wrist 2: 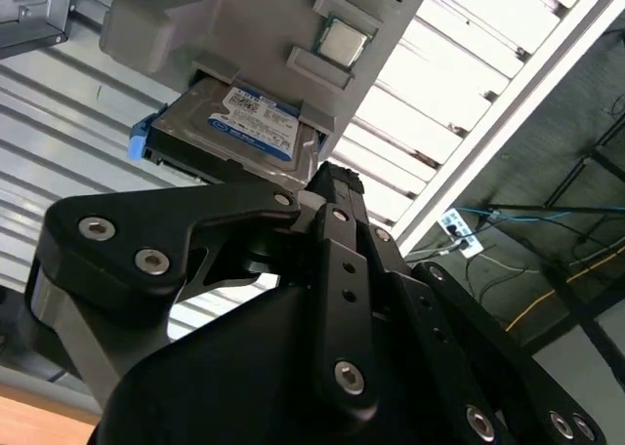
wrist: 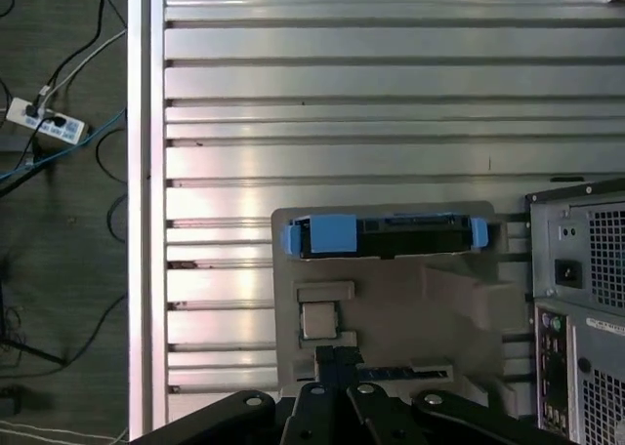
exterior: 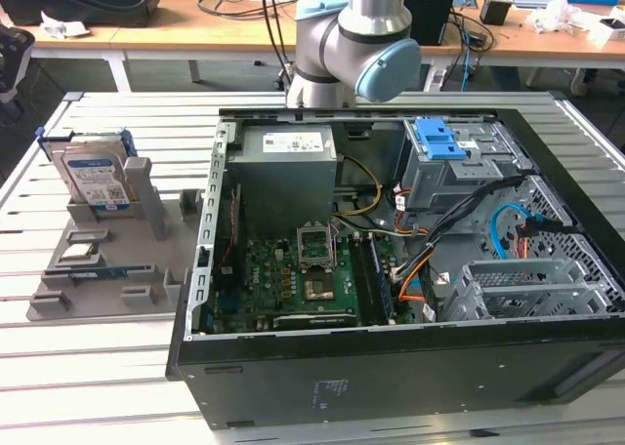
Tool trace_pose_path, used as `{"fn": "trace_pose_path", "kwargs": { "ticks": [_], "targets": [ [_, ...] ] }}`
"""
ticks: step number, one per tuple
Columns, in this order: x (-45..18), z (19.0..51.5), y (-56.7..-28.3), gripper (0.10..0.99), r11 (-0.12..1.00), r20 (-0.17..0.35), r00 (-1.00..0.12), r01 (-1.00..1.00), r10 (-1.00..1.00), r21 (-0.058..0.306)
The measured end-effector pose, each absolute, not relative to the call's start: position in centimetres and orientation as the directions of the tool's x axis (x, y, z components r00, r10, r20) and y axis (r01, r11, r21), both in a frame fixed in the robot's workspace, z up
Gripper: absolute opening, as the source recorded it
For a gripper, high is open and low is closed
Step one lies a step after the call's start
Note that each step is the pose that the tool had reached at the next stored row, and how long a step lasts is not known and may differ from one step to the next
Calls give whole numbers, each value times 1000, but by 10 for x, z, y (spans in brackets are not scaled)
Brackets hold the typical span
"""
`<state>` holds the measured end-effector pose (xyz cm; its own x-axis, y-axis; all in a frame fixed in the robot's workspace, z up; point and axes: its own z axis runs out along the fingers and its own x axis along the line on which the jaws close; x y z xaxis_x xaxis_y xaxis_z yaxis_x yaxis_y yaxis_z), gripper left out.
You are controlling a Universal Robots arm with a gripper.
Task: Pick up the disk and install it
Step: 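Pick up the disk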
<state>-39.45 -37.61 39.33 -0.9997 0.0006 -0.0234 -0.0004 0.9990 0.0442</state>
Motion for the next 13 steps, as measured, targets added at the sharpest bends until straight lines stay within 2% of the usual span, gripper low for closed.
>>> {"fn": "trace_pose_path", "kwargs": {
  "ticks": [13],
  "targets": [
    [-395,393,-376,106,964,-23,-965,-261,-261,44]
  ]
}}
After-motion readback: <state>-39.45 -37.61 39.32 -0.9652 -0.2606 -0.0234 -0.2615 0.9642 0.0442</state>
